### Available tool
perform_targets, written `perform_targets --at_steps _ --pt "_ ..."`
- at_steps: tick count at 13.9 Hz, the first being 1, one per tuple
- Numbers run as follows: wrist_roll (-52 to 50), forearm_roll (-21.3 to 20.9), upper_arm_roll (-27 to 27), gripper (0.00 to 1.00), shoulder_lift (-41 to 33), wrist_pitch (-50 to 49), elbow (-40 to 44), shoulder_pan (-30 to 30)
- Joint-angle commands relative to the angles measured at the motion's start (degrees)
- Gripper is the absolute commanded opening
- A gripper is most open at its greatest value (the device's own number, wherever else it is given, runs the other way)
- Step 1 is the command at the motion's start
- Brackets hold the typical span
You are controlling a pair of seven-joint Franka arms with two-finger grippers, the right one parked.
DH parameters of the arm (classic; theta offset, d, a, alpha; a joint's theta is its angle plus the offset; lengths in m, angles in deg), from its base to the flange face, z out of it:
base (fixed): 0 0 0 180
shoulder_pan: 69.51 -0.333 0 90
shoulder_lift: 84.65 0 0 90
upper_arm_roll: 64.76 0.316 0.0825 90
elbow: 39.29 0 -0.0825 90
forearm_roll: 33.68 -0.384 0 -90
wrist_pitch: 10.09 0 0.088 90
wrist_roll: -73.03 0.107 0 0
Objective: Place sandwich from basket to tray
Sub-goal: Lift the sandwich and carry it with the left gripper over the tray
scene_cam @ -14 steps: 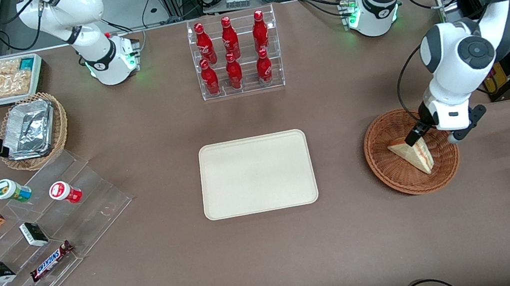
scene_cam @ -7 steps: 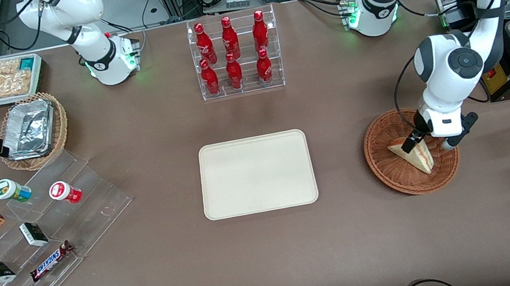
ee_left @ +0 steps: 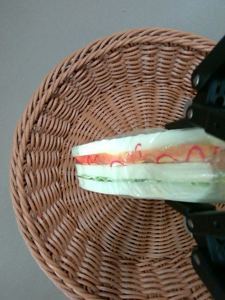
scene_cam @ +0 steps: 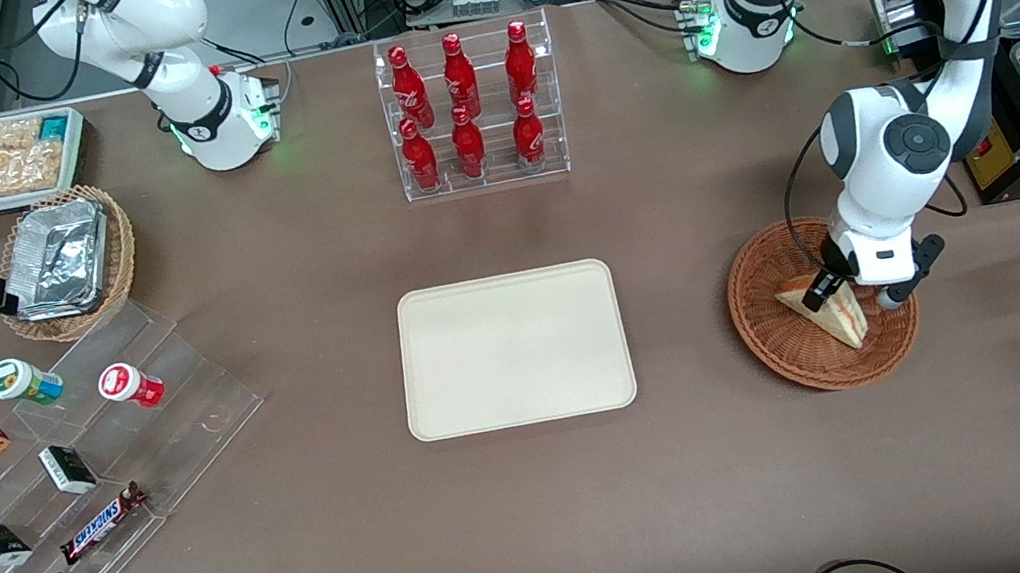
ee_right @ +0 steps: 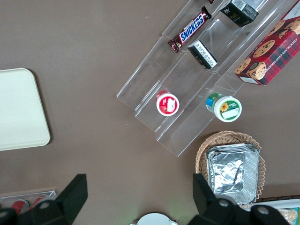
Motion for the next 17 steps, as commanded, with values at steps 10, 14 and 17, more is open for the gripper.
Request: perform_targets --at_steps 10,14,17 --pt "-5.9 -1.1 -5.6 0.14 -7.4 -40.0 23.1 12.2" --pt "-10.0 -1.2 -5.5 0.14 3.7 -40.5 34.9 22.8" --pt "-11.0 -2.3 -5.5 0.14 15.2 -39.8 44.8 30.4"
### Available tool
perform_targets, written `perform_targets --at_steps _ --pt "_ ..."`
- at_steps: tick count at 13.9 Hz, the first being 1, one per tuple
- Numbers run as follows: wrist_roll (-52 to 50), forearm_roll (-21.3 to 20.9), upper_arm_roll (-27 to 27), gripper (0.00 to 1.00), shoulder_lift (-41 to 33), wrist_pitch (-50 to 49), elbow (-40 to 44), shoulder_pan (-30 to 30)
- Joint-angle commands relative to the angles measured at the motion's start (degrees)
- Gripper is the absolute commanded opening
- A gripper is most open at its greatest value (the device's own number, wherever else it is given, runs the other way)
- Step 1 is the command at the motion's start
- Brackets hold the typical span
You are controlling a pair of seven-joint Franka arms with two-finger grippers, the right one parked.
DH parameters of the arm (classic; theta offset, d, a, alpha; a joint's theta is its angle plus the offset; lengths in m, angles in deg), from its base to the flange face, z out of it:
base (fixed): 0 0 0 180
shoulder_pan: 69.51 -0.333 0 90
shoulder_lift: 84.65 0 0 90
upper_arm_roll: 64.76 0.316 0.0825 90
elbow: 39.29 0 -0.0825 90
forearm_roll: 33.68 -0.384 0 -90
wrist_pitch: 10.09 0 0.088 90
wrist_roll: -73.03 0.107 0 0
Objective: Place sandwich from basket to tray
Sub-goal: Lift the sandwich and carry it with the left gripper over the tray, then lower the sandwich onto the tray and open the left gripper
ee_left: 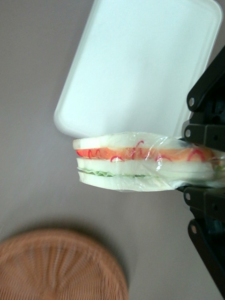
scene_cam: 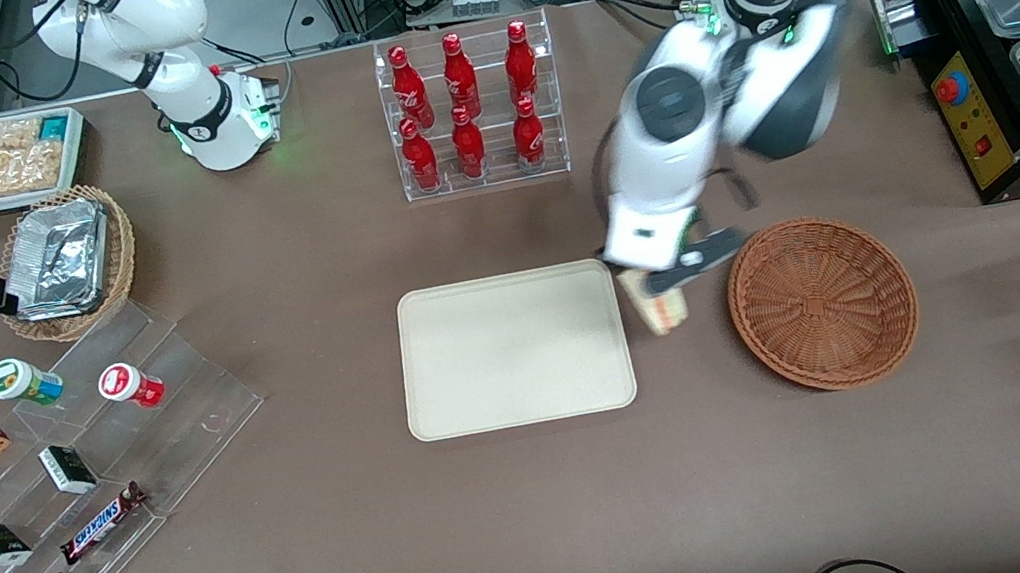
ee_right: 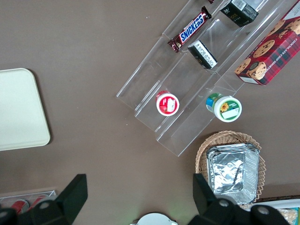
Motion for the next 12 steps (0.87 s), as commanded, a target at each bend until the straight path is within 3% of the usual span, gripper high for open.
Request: perform_targets --at_steps 1,3,5,12 --pt "-1.9 -1.8 0.7 0.14 12.5 -0.3 12.9 5.5" --pt "-2.5 -2.0 0.8 0.14 17.6 4.1 16.6 8.6" --pt "-2.6 -5.2 0.7 0.14 20.4 9.1 16.3 10.1" --pt "-0.6 -10.0 0.7 0.14 25.2 18.7 16.9 10.3"
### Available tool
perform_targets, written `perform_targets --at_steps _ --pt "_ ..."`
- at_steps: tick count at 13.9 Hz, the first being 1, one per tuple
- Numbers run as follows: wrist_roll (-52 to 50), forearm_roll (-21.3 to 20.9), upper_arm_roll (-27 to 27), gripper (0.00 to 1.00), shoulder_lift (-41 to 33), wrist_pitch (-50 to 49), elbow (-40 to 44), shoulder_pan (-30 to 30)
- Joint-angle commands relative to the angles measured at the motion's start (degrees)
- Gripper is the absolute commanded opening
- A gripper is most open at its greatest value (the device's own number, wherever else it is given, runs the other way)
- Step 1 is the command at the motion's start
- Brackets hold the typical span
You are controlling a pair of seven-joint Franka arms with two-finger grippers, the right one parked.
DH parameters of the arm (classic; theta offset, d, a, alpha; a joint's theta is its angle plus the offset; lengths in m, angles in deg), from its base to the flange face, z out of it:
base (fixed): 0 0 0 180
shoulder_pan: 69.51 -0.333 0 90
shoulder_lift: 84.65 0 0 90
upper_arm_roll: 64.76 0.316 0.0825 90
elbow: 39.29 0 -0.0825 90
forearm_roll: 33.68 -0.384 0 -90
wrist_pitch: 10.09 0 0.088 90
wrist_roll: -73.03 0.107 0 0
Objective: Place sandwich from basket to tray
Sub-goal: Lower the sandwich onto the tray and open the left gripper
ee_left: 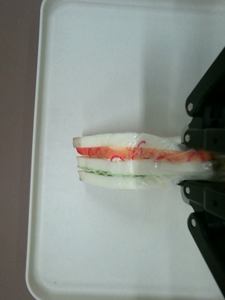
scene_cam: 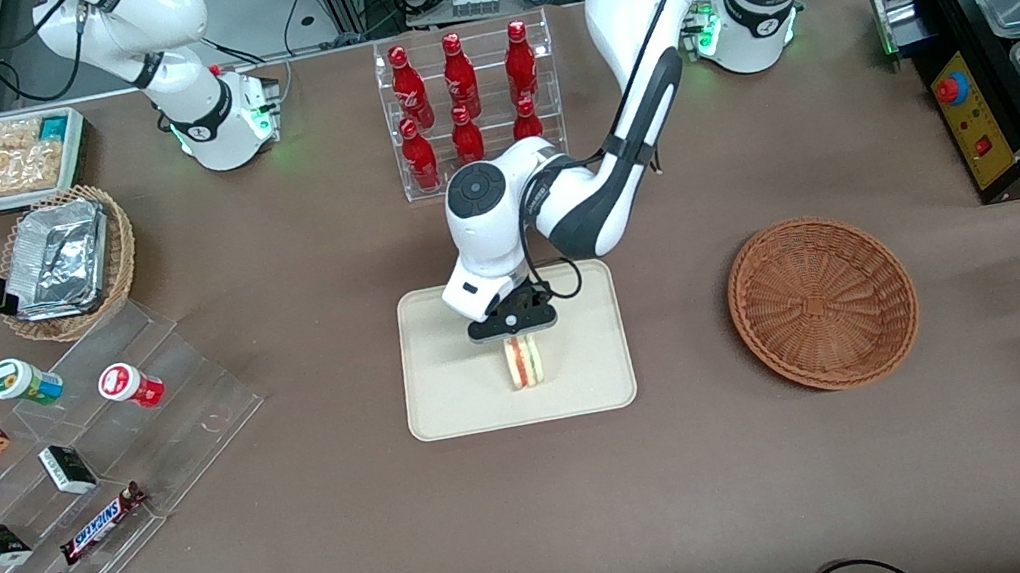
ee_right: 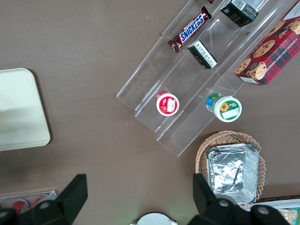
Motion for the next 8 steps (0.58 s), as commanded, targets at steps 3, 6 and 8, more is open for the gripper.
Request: perform_targets --at_steps 3,6,8 --pt "2.1 -1.3 0.5 0.13 1.6 2.6 2.0 0.5" --pt "2.7 -1.3 0.5 0.45 2.3 2.7 2.0 0.5" --pt "3.6 -1.2 0.5 0.98 2.2 2.6 2.0 0.4"
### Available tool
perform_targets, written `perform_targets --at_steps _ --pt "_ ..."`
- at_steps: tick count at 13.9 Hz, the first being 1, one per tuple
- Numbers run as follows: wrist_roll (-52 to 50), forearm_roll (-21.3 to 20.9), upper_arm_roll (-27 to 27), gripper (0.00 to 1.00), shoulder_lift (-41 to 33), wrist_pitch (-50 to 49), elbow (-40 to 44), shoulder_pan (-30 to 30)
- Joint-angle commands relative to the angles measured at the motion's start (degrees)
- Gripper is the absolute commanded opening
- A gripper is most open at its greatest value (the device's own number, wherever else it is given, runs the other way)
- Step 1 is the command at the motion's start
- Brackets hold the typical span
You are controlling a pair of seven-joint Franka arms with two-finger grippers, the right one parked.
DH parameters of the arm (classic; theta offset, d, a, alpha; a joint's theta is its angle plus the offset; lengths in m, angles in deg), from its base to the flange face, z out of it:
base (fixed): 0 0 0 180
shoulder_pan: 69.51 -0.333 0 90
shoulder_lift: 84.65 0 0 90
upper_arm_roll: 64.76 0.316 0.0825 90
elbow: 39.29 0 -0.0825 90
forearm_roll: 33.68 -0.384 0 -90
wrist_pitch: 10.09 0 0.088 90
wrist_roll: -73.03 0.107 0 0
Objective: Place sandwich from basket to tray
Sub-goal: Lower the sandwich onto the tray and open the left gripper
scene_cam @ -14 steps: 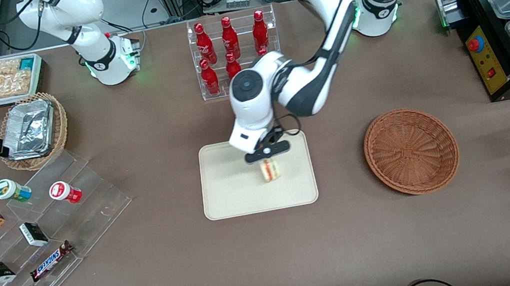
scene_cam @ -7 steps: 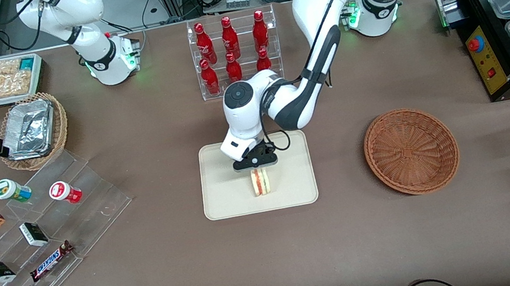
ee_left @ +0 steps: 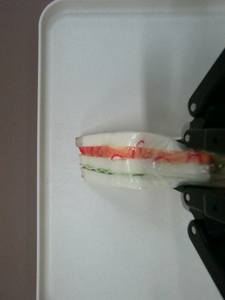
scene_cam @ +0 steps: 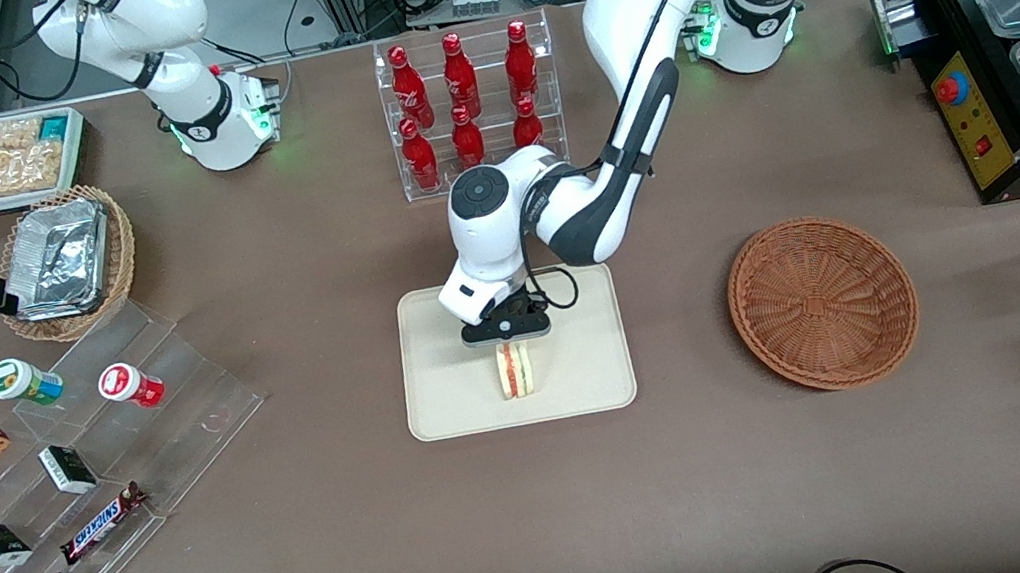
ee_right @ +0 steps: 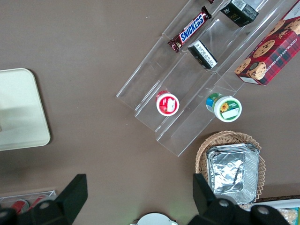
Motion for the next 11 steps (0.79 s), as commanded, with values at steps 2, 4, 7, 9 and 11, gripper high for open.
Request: perform_targets --at_steps 2,4,7,9,11 --pt "0.2 -0.1 0.5 0.99 0.0 -0.3 1.9 0.1" --pt "0.0 0.2 0.6 0.99 -3.7 -1.7 1.4 -0.9" --pt "0.6 5.9 0.6 0.99 -10.7 -11.1 1.4 -4.4" --pt "0.9 6.0 1.0 0.99 -15.4 -19.5 1.3 -6.2" --pt "1.1 5.8 1.0 0.99 -19.7 -27.6 1.3 -9.7"
